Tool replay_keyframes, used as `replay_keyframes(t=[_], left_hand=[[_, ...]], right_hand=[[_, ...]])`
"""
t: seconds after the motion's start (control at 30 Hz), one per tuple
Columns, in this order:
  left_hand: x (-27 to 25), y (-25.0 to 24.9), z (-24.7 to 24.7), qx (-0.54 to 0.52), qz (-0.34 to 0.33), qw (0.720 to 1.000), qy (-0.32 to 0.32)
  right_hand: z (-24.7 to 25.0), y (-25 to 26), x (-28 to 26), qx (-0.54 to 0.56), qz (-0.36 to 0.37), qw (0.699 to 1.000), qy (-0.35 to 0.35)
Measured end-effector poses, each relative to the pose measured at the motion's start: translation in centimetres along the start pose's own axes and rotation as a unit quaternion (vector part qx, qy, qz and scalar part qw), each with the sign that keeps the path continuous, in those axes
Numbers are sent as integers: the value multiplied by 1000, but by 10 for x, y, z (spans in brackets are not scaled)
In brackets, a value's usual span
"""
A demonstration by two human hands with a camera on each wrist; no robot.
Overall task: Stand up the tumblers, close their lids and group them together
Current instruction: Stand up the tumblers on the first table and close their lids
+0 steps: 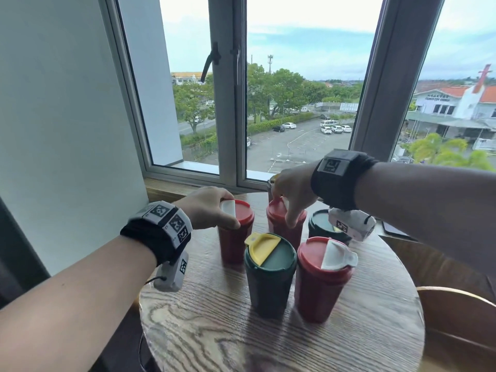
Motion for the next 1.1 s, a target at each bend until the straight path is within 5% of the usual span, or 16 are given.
replay_keyframes(t=[0.83,1.1], left_hand=[[24,-36,-13,-17,-13,1000,6],[5,-40,-9,20,-28,999,-8]], right_hand=[[-10,-21,-5,43,-60,997,15],[9,-44,-35,103,-50,992,-54]])
Point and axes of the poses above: each hand's wrist, its own x-axis towards the middle knuckle, its own z-axis out of the back of the hand, y = z × x, the point moved 7 cm from there along x, towards the middle knuckle, and after that the axes turned 5 degrees about y, right-handed, at the moved point
